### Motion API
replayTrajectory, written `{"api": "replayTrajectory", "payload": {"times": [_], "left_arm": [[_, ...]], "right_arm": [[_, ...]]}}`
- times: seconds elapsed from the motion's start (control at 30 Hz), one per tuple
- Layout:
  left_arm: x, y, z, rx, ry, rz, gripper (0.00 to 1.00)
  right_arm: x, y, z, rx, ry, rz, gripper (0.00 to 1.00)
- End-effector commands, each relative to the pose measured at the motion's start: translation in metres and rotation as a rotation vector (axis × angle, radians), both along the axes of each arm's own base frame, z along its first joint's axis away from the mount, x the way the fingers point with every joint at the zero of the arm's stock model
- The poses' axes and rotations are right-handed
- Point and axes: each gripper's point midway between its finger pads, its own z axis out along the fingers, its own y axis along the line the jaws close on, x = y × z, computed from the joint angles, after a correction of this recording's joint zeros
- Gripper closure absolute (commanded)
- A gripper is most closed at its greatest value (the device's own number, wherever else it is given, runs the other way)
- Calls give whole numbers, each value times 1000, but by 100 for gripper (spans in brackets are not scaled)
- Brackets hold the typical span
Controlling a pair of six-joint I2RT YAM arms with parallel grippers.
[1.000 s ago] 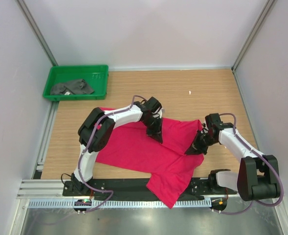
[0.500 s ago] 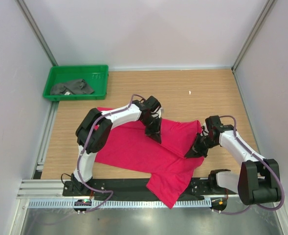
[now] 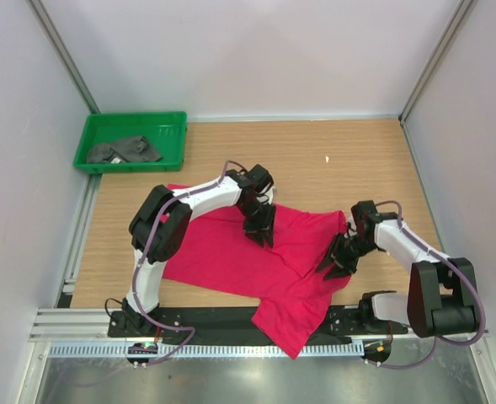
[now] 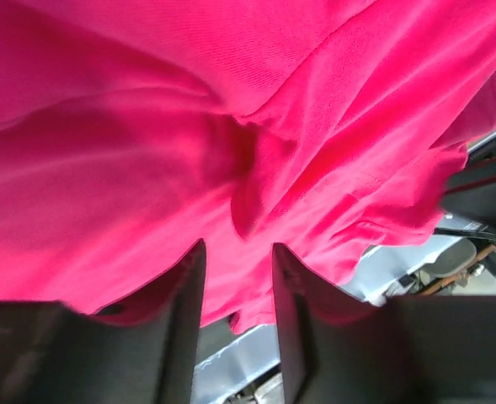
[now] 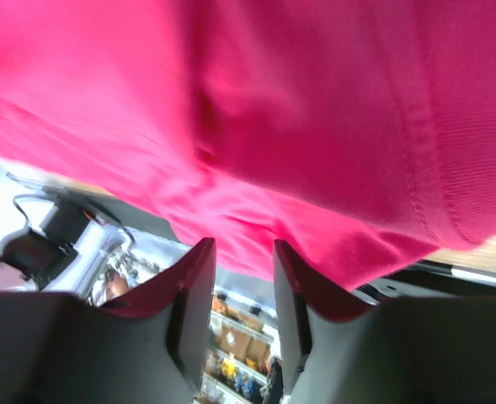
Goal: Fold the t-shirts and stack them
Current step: Fold the tshirt
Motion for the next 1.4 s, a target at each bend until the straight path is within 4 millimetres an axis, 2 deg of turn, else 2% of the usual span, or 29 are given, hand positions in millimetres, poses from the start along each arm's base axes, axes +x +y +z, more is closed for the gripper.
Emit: {"api": "replayTrajectory", "payload": {"times": [0.0,0.03,0.07,0.1,0.13,0.17,0.2,0.23,0.27,0.33,0.37,0.43,0.47,0.6,0.73,0.93,1.17,1.2,1.37], "left_arm": [[24,11,54,-46,-141,-6,60],[29,17,61,-50,-166,8,60],[45,30,77,-55,-220,52,59],[53,38,82,-55,-241,75,63],[61,47,87,-58,-259,102,65],[76,66,92,-56,-281,163,67],[88,73,95,-69,-310,197,68],[96,83,96,-70,-315,234,69],[111,101,97,-65,-328,293,69],[127,119,98,-57,-349,357,69],[139,134,95,-49,-365,403,69],[148,147,89,-41,-364,441,69],[155,158,86,-43,-355,472,70],[171,180,68,-37,-321,527,71],[185,207,47,-14,-290,590,72],[194,227,31,4,-266,625,73],[185,233,8,61,-206,620,73],[184,235,5,74,-202,619,74],[177,244,-13,131,-175,602,74]], "right_arm": [[68,-33,29,-173,-201,-39,54],[95,-38,46,-190,-272,-61,51],[112,-50,52,-210,-304,-110,47],[131,-58,56,-230,-356,-140,46],[145,-75,57,-270,-376,-193,45],[159,-81,58,-274,-386,-211,44],[170,-89,59,-280,-409,-234,44],[176,-94,57,-285,-410,-244,44],[183,-102,53,-292,-396,-265,44],[196,-105,48,-280,-407,-275,44],[200,-105,42,-266,-392,-279,46],[210,-106,38,-260,-406,-279,50],[214,-106,37,-255,-402,-284,52],[222,-102,32,-222,-404,-296,52],[221,-98,20,-199,-373,-316,51],[222,-93,5,-165,-333,-340,52],[225,-95,-7,-170,-309,-364,54],[225,-95,-9,-174,-303,-363,56],[240,-115,-10,-278,-351,-368,81]]}}
